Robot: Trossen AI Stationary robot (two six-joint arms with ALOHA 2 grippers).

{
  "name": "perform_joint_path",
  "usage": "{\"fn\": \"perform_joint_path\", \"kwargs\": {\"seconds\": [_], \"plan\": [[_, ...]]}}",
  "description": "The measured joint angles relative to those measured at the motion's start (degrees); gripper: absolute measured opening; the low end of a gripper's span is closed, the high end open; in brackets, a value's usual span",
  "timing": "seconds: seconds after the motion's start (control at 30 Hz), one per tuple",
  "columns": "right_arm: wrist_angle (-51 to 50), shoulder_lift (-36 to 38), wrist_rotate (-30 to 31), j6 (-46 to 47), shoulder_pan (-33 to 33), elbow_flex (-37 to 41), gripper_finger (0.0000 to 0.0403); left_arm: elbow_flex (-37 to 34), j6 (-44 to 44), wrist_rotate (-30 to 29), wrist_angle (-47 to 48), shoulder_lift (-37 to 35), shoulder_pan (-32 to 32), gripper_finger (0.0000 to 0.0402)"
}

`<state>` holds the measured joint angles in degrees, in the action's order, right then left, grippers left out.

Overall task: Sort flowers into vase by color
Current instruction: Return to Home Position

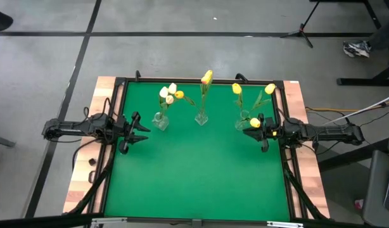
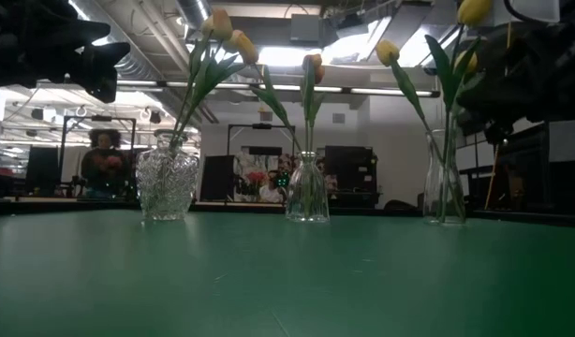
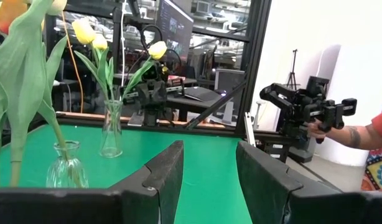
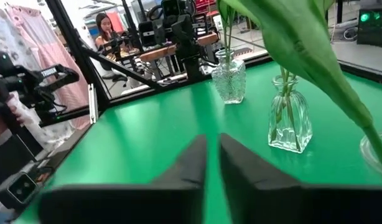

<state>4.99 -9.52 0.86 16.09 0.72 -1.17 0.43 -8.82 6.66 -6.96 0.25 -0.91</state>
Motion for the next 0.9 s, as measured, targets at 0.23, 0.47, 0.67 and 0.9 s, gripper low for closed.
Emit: {"fn": "perform_joint_path", "kwargs": {"seconds": [0.23,0.47,0.67,0.9], "plan": [[0.41,0.0,0.0,-2.86,0.01,0.0,0.0028,-0.02,0.42,-0.01,-0.68,0.0,0.0,0.0145],[0.52,0.0,-0.02,-2.92,0.01,-0.02,0.0021,0.0,0.56,-0.02,-0.83,0.0,0.0,0.0145],[0.52,0.0,-0.02,-2.92,0.01,-0.04,0.0021,0.0,0.18,-0.13,-3.68,0.02,0.0,0.0145],[0.5,0.0,-0.02,-2.92,0.0,-0.07,0.0021,0.0,0.41,-1.55,-4.66,0.02,0.0,0.0145]]}}
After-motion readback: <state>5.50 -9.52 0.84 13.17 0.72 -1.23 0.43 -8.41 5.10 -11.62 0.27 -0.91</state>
